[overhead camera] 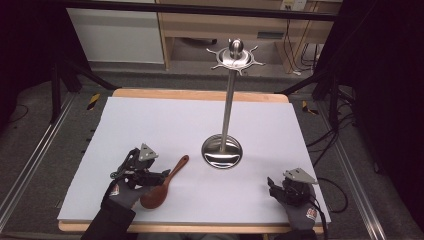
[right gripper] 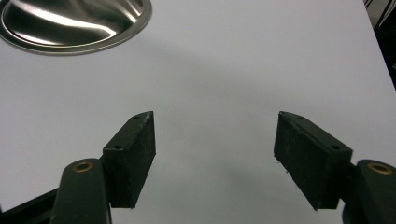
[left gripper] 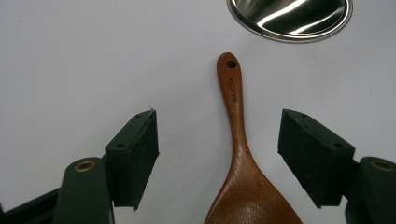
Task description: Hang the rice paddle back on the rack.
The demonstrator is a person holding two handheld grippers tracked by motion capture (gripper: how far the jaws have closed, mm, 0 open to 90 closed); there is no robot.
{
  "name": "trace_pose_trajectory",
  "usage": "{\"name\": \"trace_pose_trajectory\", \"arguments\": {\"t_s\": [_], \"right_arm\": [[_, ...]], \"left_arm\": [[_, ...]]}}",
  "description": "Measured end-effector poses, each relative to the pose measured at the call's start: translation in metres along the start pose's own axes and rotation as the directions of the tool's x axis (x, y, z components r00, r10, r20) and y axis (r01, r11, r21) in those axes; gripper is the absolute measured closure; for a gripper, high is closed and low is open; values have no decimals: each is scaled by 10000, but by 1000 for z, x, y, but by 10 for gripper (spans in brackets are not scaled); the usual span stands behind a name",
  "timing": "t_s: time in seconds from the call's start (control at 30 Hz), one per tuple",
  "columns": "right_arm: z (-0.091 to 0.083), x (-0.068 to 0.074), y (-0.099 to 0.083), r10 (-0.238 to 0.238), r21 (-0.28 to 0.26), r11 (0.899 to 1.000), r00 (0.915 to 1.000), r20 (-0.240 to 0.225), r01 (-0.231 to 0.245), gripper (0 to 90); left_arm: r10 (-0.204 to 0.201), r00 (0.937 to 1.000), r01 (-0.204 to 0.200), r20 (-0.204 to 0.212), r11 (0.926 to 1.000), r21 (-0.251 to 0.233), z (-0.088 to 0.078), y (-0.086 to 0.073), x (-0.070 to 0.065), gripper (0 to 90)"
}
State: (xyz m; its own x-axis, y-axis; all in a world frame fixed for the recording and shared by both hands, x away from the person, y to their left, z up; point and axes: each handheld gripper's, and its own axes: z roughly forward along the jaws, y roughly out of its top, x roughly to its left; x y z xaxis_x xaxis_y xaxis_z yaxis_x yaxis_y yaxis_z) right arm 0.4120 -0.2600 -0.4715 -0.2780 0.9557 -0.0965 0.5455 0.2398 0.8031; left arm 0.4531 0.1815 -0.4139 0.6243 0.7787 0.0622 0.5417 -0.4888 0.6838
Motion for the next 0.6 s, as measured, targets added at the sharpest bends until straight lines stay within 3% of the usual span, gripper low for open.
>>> {"name": "trace_pose_trajectory", "arguments": {"t_s": [0.43, 0.6], "right_arm": [[0, 0, 0, 27, 11, 10000, 10000, -30, -27, 296], [0, 0, 0, 8, 35, 10000, 10000, -38, -8, 300]], "left_arm": [[125, 9998, -135, 164, 9980, 615, 10, 10, -1, 298], [187, 9996, -208, 197, 9935, 1123, 19, 10, -3, 307]]}}
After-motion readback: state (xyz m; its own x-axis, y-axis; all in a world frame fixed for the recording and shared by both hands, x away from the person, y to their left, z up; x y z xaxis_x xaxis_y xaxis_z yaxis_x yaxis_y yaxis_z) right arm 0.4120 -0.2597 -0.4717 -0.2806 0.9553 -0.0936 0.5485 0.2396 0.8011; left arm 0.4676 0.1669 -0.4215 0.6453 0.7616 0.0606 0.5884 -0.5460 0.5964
